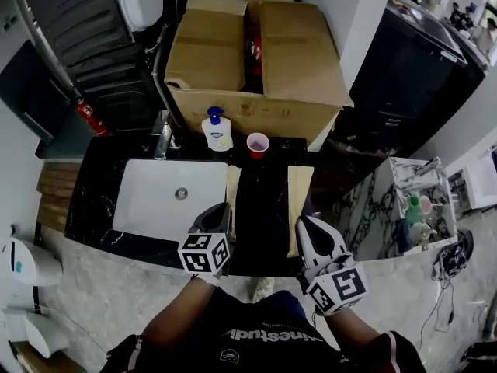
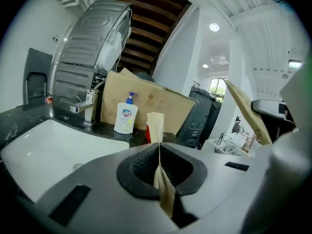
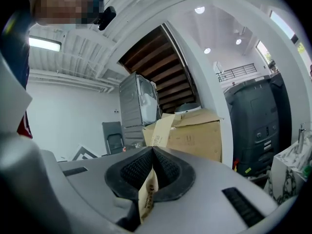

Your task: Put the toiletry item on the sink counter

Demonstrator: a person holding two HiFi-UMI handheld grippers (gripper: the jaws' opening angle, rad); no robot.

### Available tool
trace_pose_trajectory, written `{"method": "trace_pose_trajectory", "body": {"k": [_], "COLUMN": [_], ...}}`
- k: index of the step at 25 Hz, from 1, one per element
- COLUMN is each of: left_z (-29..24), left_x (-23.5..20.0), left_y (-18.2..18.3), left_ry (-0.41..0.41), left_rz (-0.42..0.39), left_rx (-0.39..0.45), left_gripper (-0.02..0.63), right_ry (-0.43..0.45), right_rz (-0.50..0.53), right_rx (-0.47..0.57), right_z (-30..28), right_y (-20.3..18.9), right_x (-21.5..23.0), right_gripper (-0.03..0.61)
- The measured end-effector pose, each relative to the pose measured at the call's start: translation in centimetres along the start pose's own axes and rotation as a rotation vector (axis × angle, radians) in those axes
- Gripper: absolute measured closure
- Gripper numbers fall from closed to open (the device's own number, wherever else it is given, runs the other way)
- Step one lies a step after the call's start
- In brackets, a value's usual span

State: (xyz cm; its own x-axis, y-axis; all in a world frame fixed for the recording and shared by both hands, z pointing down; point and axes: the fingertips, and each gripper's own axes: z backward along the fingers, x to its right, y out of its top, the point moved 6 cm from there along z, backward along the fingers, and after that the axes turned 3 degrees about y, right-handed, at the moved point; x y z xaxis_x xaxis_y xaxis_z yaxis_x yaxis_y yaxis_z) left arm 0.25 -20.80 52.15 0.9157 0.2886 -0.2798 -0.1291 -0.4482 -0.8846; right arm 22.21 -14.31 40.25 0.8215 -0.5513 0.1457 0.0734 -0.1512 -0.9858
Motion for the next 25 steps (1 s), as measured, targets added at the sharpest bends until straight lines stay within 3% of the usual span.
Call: {"method": "trace_pose_trajectory", "body": {"k": [5,12,25], "left_z": [-5.8,-11.4,-14.0], "left_x": [-0.9,-3.5,-4.1], "left_y": [-1.8,-2.8,-3.7], "left_ry": [0.039,0.086,0.055], "left_rz": [0.001,-0.023,0.001], "left_rx": [-0.115,-0.222,-0.317], "left_gripper": [0.594,0.594,0.592], "right_ry": [-0.013,-0.055,-0.093], "right_rz": [-0.037,-0.060,-0.064], "right_rx": [-0.027,-0.048,-0.056], "right_z": [-1.3,-2.7,-3.8], "right_y": [-0.9,-1.2,-1.5], "right_x": [2.7,3.2,3.0], "right_gripper": [0.540,0.540,0.540]}}
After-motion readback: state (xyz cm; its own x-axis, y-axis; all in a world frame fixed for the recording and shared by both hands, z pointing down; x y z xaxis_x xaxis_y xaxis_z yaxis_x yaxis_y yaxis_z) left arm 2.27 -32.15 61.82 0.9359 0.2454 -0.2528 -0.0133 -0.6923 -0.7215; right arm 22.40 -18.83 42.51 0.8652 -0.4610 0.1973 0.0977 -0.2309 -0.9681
